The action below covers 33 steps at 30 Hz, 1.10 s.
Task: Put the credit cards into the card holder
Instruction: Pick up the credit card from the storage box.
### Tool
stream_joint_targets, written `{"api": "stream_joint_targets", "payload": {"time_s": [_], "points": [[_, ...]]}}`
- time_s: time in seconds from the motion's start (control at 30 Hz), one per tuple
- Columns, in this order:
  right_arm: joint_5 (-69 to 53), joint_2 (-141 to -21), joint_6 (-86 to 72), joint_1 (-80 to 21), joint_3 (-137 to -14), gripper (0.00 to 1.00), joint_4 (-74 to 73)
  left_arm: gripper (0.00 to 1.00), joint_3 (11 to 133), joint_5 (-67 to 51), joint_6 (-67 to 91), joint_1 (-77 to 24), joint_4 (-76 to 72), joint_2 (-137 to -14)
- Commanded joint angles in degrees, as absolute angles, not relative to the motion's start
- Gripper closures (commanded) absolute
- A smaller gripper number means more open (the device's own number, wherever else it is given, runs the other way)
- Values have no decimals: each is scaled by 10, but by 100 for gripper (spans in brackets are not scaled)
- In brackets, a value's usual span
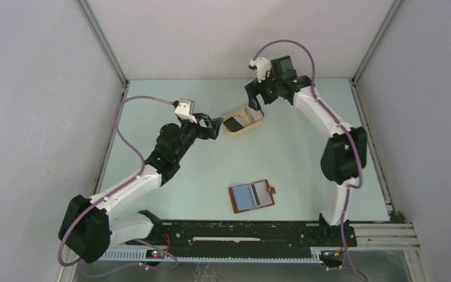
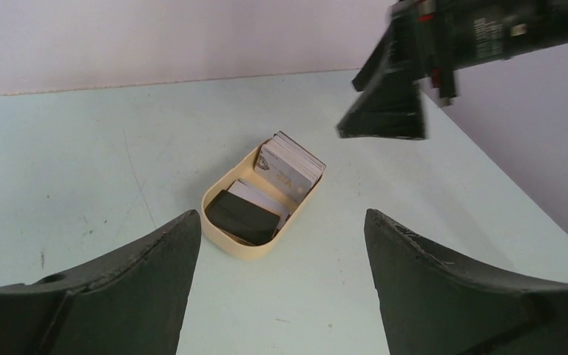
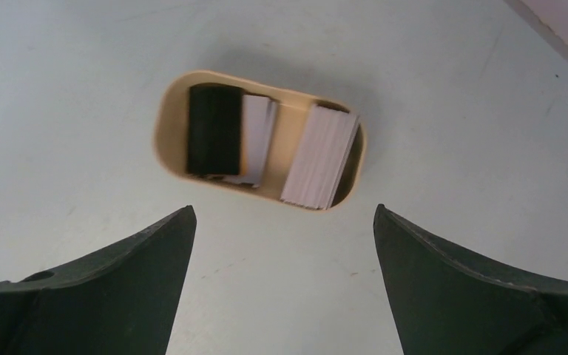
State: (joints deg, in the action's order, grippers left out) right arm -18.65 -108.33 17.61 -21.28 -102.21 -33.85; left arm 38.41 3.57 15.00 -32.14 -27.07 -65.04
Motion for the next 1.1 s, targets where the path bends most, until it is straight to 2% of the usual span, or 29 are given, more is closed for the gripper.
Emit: {"api": "stream_joint_targets", "payload": {"time_s": [0.0,0.4,1.07], "points": [[-69,-1171,191,-234,-1142,0,-423,14,357,8,189,-312,-344,-637],[-4,-1325,204,-257,-1290,0,-460,14,317,12,198,-312,-381,-612],[52,-1395,224,-257,-1310,1,-451,14,317,8,200,-312,-383,-614]]}}
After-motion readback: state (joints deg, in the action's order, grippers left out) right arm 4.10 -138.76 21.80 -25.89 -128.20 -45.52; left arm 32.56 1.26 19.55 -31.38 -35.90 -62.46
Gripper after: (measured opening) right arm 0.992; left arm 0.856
